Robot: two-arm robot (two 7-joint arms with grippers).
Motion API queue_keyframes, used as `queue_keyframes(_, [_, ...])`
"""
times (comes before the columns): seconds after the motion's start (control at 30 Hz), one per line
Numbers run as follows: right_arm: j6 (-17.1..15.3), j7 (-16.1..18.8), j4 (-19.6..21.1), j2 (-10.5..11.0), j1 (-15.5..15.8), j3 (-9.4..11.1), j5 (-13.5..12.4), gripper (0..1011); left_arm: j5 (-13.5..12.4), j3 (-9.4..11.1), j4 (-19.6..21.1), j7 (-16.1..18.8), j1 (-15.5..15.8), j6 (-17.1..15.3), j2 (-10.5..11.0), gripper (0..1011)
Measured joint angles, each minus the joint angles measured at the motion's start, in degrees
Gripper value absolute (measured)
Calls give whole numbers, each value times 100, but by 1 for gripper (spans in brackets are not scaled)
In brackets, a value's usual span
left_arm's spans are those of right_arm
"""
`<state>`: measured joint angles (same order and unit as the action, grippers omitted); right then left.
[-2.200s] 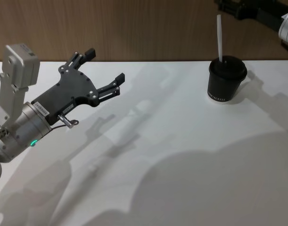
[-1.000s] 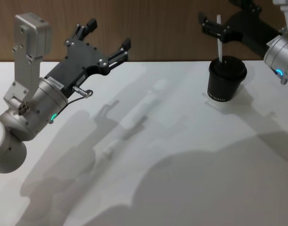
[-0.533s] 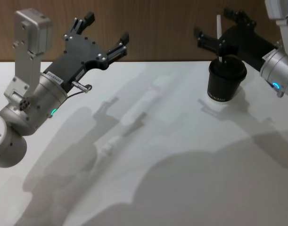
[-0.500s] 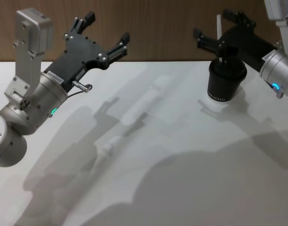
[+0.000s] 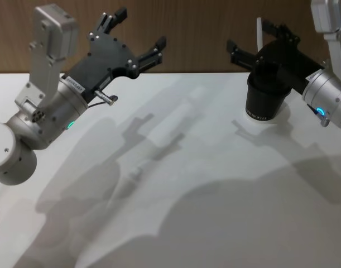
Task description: Pick up the straw with one hand, pass it to the other hand, and insert it into the cup.
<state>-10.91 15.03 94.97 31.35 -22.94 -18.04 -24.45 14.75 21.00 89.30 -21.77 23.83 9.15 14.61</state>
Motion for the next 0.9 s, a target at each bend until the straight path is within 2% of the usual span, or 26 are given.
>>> queue_keyframes(0.4, [5,-90,15,-152,105,70,9,1001,-131,96,-186,-47,203,75,-105,1003])
queue_keyframes(0.9, [14,-113,25,-213,151,110,33,1001,-199,134,-274,-51,292,106,-169,1003])
